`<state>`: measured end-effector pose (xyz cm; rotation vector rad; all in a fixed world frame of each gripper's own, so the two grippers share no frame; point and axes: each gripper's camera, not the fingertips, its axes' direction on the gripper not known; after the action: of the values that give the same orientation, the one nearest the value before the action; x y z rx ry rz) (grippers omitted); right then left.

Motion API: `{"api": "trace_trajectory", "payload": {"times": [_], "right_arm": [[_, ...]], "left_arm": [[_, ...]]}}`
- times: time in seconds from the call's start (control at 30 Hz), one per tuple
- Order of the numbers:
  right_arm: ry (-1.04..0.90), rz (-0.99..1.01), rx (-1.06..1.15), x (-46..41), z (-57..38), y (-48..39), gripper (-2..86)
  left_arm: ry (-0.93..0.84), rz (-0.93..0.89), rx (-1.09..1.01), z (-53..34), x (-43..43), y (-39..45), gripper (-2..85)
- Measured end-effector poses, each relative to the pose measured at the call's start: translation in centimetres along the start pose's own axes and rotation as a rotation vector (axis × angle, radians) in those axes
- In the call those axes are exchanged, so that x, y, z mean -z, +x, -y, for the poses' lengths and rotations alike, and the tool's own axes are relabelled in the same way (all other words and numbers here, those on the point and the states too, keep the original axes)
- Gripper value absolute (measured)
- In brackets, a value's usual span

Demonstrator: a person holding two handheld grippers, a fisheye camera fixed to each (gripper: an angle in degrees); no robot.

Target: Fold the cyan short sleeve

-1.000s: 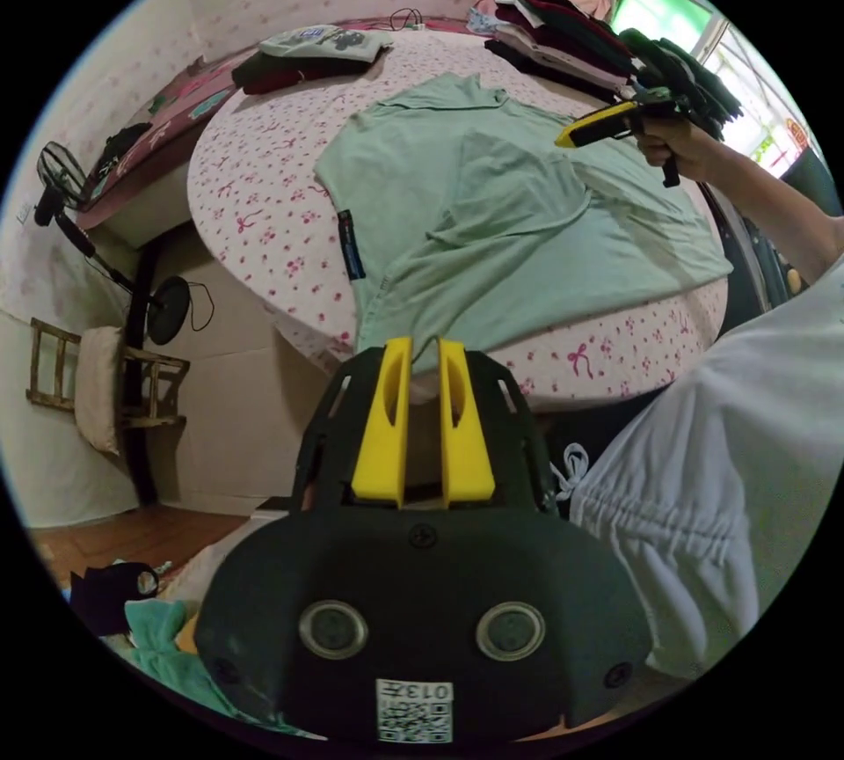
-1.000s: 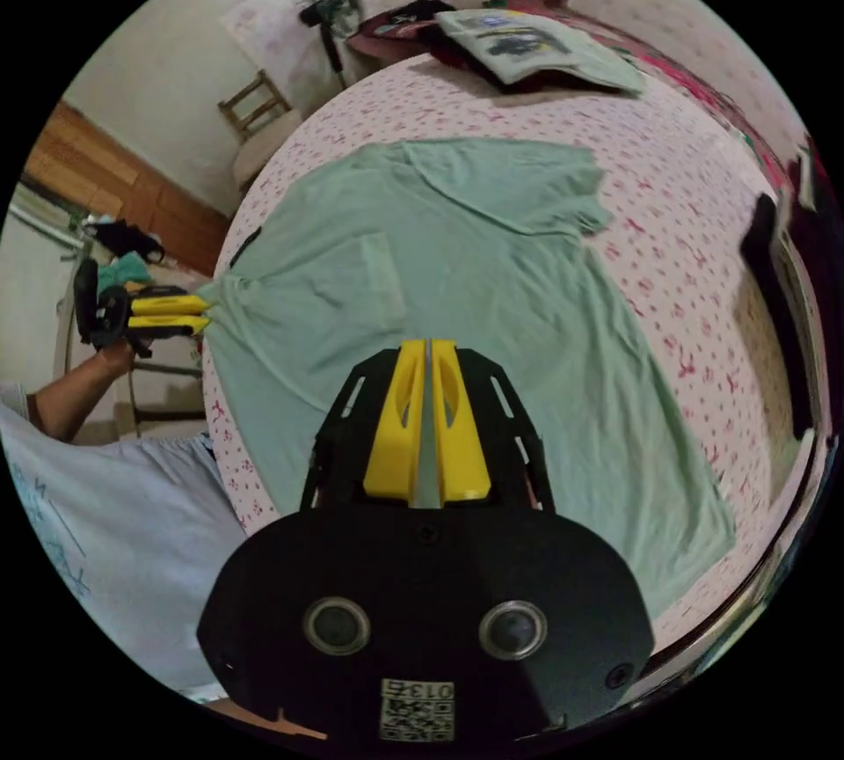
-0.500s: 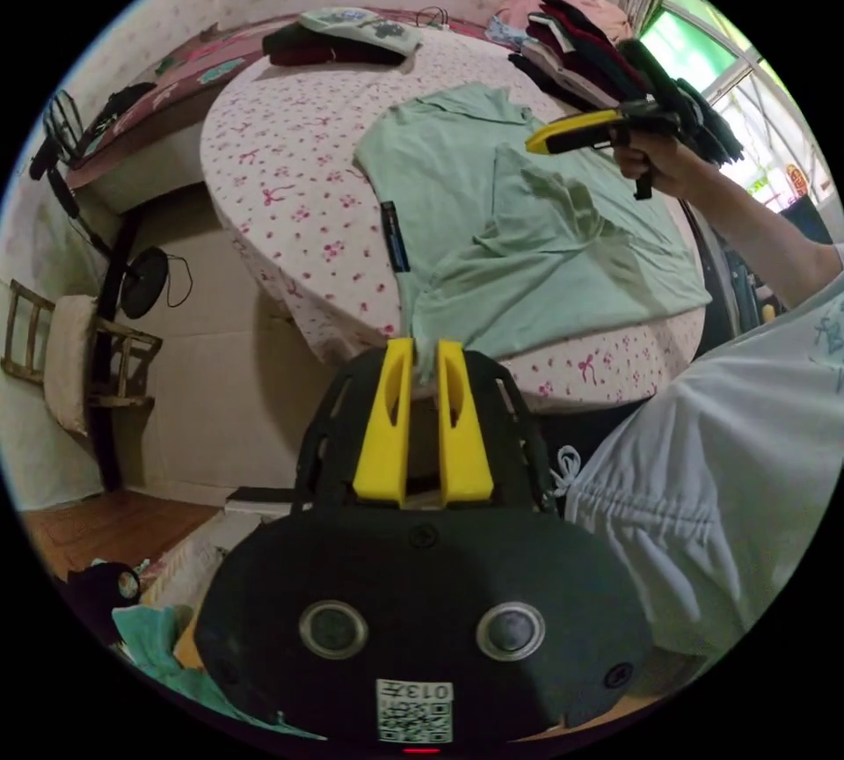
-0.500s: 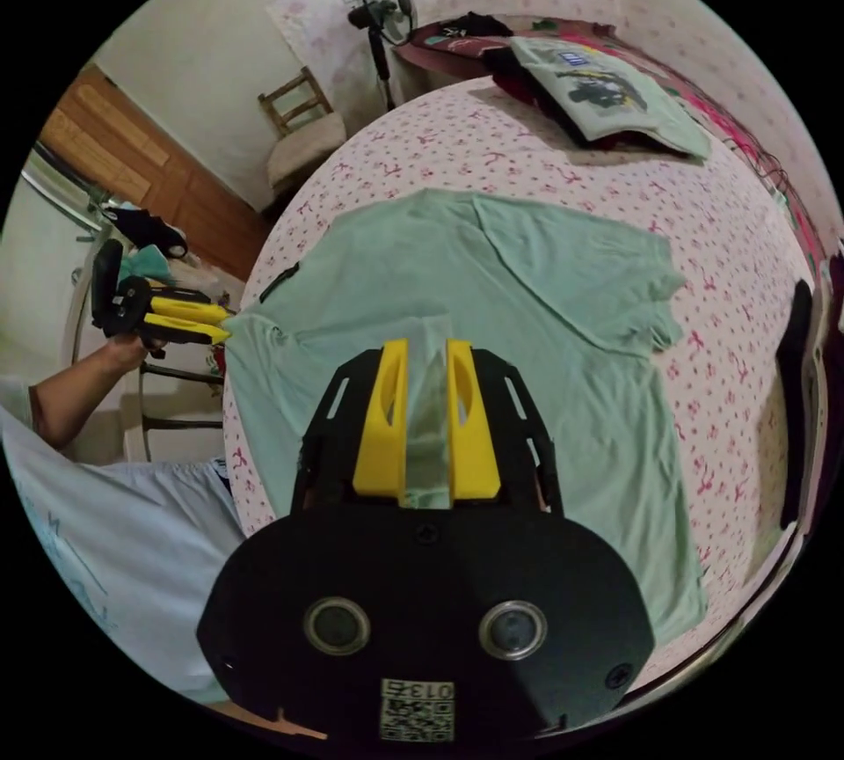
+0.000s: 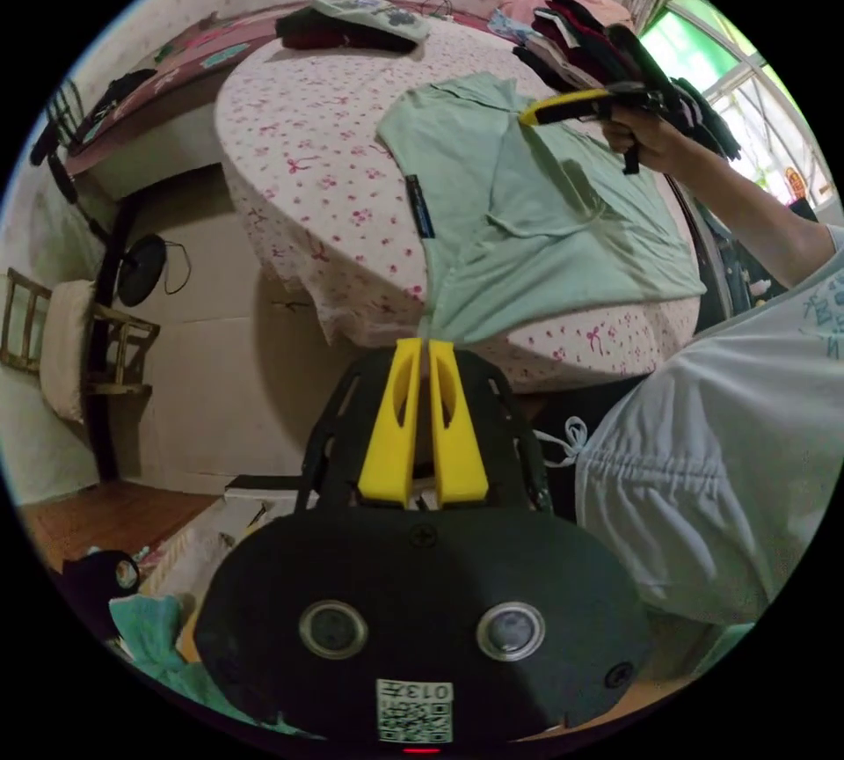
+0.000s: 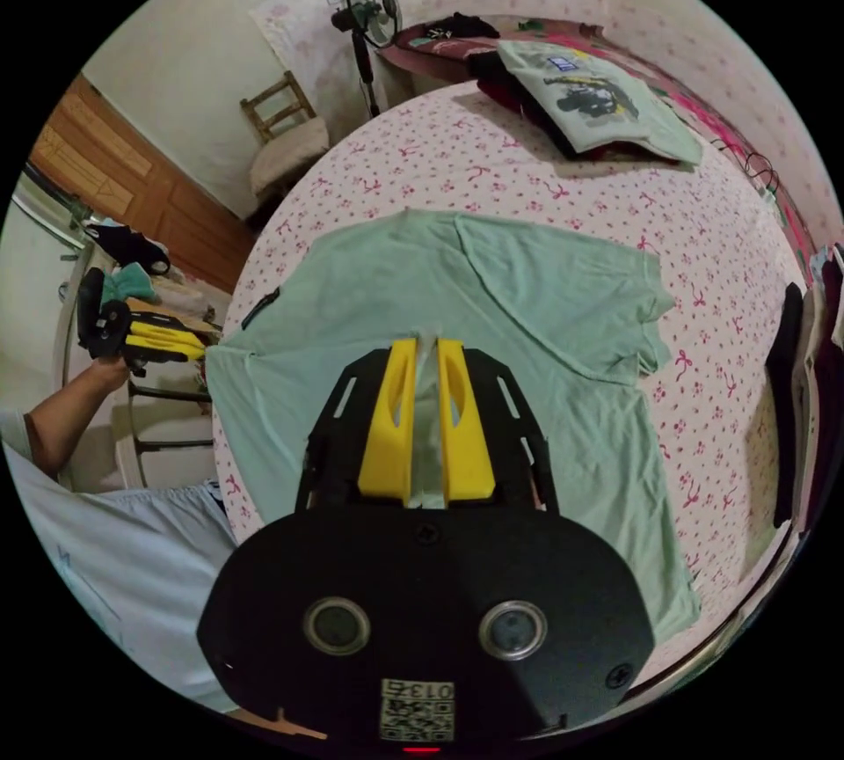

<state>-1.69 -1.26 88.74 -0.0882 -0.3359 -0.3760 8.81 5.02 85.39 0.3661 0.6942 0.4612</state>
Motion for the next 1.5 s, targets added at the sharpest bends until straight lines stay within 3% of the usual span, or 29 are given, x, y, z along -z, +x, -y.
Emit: {"api": "trace_trajectory", "payload": {"times": [0.17, 0.33, 0.53, 0.6, 0.87, 1.13, 1.23, 1.33, 1.5], "right_arm": [[0.006, -0.046, -0.046, 2.5, -2.8, 1.6, 5.0], [-0.061, -0.016, -0.06, 2.4, -6.5, 1.4, 6.8], [-0.169, -0.012, -0.048, 0.4, -8.8, -0.2, 3.4], [-0.109, -0.042, -0.064, 1.4, -9.5, -0.2, 3.0], [0.084, -0.048, -0.36, 8.7, -21.1, 5.3, 2.6], [0.046, -0.267, -0.776, 15.1, -40.6, 7.3, 1.6], [0.027, -0.253, -0.691, 14.4, -41.6, 4.1, 0.9], [-0.071, -0.372, -0.544, 12.0, -40.1, 0.4, 0.3], [-0.093, -0.387, -0.55, 10.7, -42.6, -1.3, 0.0]], "left_arm": [[0.085, -0.066, -0.063, 2.1, 0.9, 2.2, 1.1], [0.005, -0.051, -0.196, 6.0, -4.7, 8.1, 0.7], [-0.071, -0.024, -0.225, 6.4, -7.7, 9.4, -0.2], [-0.082, -0.004, -0.215, 5.9, -7.5, 9.4, -0.3], [-0.012, 0.044, -0.128, 3.1, -5.6, 9.5, -0.2], [-0.002, 0.048, -0.487, 3.5, -7.8, 23.2, 0.1], [-0.019, 0.093, -0.605, 4.1, -10.3, 28.5, 0.0], [-0.108, 0.118, -0.679, 4.0, -12.8, 31.5, -0.1], [-0.123, 0.165, -0.693, 1.3, -13.1, 32.6, -0.2]]}}
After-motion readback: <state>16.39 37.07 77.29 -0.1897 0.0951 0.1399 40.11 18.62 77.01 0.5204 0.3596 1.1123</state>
